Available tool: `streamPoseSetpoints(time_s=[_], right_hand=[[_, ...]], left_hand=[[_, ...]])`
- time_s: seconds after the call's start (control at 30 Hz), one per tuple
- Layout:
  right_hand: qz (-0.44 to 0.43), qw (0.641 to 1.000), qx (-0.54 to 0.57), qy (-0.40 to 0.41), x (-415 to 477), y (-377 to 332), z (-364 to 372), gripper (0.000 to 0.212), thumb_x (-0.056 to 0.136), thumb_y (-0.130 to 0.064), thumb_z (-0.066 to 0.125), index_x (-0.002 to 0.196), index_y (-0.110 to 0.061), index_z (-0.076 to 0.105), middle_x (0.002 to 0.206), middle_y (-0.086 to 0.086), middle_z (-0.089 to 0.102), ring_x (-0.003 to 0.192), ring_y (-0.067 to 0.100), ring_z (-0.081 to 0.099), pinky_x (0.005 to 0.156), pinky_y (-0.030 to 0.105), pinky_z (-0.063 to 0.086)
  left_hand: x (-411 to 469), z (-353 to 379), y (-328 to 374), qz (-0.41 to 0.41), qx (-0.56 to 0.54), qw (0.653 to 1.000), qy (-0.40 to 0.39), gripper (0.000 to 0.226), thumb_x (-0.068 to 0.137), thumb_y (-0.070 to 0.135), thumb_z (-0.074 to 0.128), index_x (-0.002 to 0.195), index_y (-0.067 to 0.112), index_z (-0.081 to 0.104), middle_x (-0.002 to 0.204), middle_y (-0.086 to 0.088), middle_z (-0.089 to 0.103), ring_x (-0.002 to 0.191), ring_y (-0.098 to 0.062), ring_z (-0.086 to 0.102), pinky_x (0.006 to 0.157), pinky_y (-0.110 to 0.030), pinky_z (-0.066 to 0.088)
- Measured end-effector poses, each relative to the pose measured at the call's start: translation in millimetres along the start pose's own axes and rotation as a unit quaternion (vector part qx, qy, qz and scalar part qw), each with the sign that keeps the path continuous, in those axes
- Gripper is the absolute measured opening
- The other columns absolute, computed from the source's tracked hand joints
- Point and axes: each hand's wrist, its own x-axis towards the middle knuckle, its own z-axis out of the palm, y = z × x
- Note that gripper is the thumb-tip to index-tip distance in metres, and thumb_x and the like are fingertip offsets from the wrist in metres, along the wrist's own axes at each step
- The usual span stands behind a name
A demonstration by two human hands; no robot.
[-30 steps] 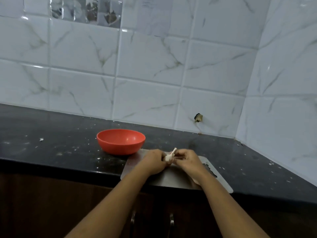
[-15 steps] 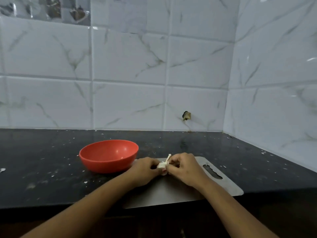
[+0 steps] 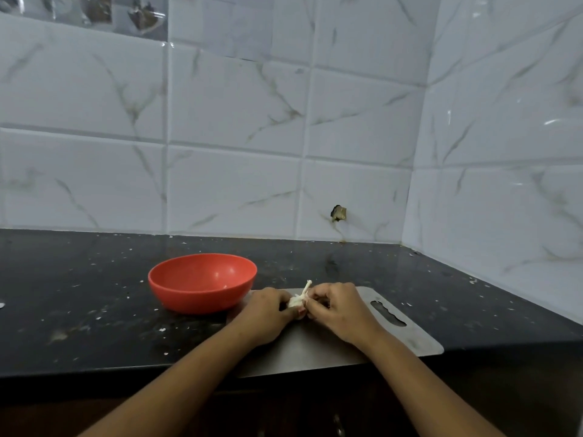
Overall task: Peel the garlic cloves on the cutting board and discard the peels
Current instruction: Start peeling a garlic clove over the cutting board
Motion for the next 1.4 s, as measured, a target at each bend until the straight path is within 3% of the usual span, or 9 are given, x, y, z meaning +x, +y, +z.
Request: streamPoseSetpoints(time_s=[0.27,0.4,0.57,0.7,0.9,1.07,1.2,1.3,1.4], right_hand=[[0.007,0.999,0.027,0.019,-1.0,-6.3,-3.0,0.015,0.08,-0.007,0.067,0.067,-0.013,0.07,0.055,-0.006,0.06,0.049,0.003,0.05,0.052,0.018,0.039],[0.019,0.999,0.015,0.022,2.3,-6.7,-4.4,0.018,0.077,-0.005,0.065,0.063,-0.016,0.066,0.052,0.003,0.058,0.048,0.004,0.042,0.051,0.022,0.037],[0.132,0.976,0.166,0.045,4.1,-7.0,-6.0,0.02,0.081,0.004,0.061,0.068,-0.008,0.068,0.063,0.009,0.068,0.059,0.015,0.069,0.063,0.028,0.059],[0.203,0.937,0.278,0.06,5.4,-5.7,-11.6,0.01,0.086,0.004,0.063,0.077,0.005,0.069,0.076,0.016,0.07,0.062,0.016,0.068,0.064,0.024,0.058],[0.171,0.984,0.02,0.036,-3.3,18.3,-46.5,0.009,0.084,-0.005,0.067,0.077,-0.004,0.072,0.066,0.01,0.072,0.061,0.018,0.071,0.069,0.025,0.059],[0.208,0.973,-0.084,0.046,-13.3,50.5,-81.4,0.016,0.085,-0.006,0.065,0.071,-0.009,0.072,0.059,0.004,0.069,0.05,0.009,0.063,0.052,0.01,0.047],[0.228,0.958,-0.163,0.058,-20.2,76.7,-109.2,0.019,0.088,-0.008,0.064,0.072,-0.004,0.073,0.059,0.002,0.066,0.055,0.011,0.06,0.054,0.017,0.043],[0.25,0.947,-0.199,0.043,-23.2,94.3,-120.6,0.02,0.087,0.0,0.059,0.075,-0.003,0.073,0.077,0.01,0.072,0.075,0.02,0.067,0.065,0.022,0.045],[0.266,0.941,-0.208,0.006,-25.2,101.5,-126.8,0.02,0.093,-0.003,0.056,0.101,-0.004,0.075,0.107,0.011,0.072,0.102,0.024,0.066,0.081,0.022,0.046]], left_hand=[[-4.8,-1.7,5.8,0.018,-0.027,0.997,0.065,0.018,0.083,0.029,0.071,0.1,0.024,0.069,0.083,0.001,0.066,0.069,-0.007,0.053,0.062,-0.017,0.037],[-5.2,-2.8,8.2,0.018,-0.018,0.998,0.066,0.018,0.083,0.028,0.071,0.101,0.026,0.071,0.078,0.007,0.06,0.064,0.001,0.048,0.057,-0.009,0.033],[-6.0,-3.0,10.0,-0.013,-0.047,0.998,0.028,0.022,0.086,0.029,0.067,0.107,0.03,0.068,0.098,0.005,0.069,0.089,-0.009,0.061,0.081,-0.023,0.047],[-8.0,-5.4,11.3,-0.038,-0.106,0.993,-0.015,0.02,0.088,0.022,0.063,0.105,0.032,0.067,0.101,0.003,0.069,0.098,-0.015,0.063,0.09,-0.033,0.047],[-7.2,-6.7,14.2,-0.064,-0.165,0.984,-0.012,0.018,0.087,0.015,0.063,0.096,0.028,0.071,0.094,0.008,0.072,0.095,-0.013,0.065,0.095,-0.034,0.05],[3.1,6.3,30.6,-0.082,-0.187,0.978,0.032,0.014,0.087,0.013,0.065,0.08,0.023,0.071,0.083,0.001,0.073,0.081,-0.015,0.066,0.085,-0.036,0.054],[9.6,30.3,55.5,-0.087,-0.223,0.969,0.066,0.008,0.088,0.016,0.066,0.081,0.017,0.069,0.08,-0.002,0.073,0.072,-0.017,0.064,0.07,-0.028,0.053],[12.7,46.2,60.4,-0.099,-0.227,0.966,0.069,0.007,0.088,0.022,0.067,0.08,0.024,0.069,0.083,-0.001,0.072,0.08,-0.021,0.066,0.079,-0.036,0.055],[12.3,48.8,58.9,-0.108,-0.213,0.968,0.079,0.004,0.086,0.024,0.069,0.083,0.025,0.068,0.088,0.0,0.073,0.087,-0.019,0.067,0.084,-0.036,0.054]])
